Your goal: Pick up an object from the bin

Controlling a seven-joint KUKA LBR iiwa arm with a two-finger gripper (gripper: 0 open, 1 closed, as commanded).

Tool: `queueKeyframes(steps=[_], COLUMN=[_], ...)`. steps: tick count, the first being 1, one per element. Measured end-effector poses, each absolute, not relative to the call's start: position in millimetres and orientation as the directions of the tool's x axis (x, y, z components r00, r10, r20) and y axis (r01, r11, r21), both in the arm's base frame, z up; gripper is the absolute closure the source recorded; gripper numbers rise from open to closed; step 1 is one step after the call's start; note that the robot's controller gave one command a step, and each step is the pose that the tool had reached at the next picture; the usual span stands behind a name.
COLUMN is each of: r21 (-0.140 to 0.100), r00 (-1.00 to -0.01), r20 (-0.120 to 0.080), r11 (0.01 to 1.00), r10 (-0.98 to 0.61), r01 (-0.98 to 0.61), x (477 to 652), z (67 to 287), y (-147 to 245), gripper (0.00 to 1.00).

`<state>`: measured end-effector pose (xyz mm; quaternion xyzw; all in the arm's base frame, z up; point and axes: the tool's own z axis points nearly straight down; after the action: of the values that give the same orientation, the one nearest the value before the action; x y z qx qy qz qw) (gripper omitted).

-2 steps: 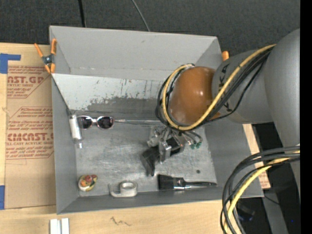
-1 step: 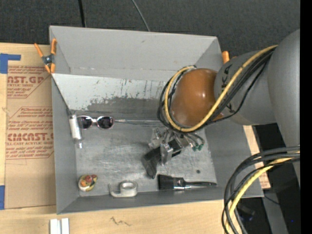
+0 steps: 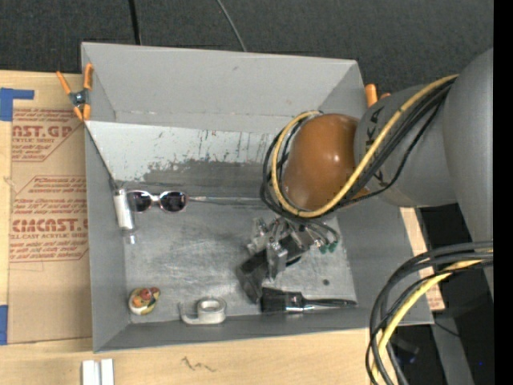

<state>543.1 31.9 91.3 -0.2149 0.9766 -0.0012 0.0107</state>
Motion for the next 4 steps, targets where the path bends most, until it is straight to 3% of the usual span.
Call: queueKeyframes(steps=[1,4], r21=[0.001,0.0], r00=[-0.907,-0.908], r20=[0.002,-0.001], r11=[0.907,0.908], r10=[-0.42,-0.42], r01=[-0.42,-0.42], x=[541.1,541.9], z=[102.1,150.4], y=[32.6,33.1], gripper=[1.0,1.0])
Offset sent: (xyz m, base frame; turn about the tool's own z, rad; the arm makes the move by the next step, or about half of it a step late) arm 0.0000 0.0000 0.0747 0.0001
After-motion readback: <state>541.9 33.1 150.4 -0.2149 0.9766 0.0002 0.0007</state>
